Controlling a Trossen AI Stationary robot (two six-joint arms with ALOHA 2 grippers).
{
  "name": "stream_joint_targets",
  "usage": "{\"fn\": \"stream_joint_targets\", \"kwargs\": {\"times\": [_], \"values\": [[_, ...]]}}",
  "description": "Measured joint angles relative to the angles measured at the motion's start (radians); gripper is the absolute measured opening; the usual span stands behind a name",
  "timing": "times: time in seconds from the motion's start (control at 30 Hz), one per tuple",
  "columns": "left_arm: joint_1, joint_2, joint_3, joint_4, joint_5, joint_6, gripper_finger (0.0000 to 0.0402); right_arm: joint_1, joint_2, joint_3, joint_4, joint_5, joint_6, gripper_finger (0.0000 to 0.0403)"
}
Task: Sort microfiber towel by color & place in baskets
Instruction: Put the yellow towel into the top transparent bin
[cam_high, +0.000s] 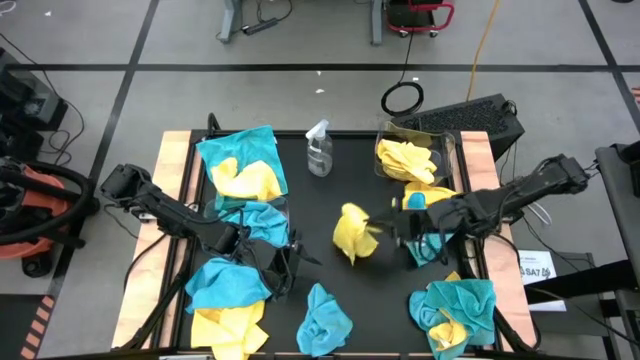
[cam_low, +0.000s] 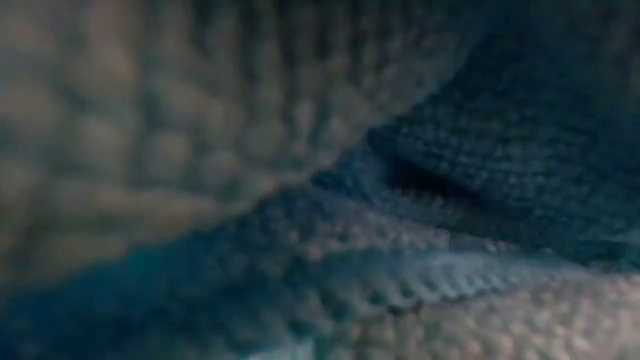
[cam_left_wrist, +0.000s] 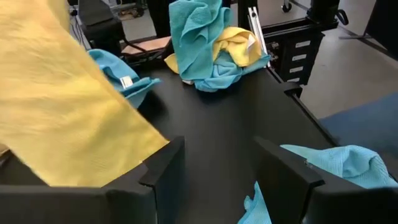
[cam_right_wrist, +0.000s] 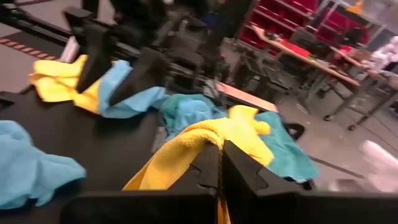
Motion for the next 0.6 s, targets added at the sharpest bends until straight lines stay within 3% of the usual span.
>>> {"fn": "stream_joint_targets", "kwargs": {"times": [0.17, 0.6], "values": [[0.000, 0.000, 0.000, -0.002, -0.001, 0.000, 0.0190, -0.048, -0.079, 0.000, -0.056, 0.007, -0.008, 0.0000], [0.000, 0.000, 0.000, -0.002, -0.003, 0.000, 0.0190, -0.225, -0.239, 0.000, -0.052, 0.226, -0.151, 0.0000]]}}
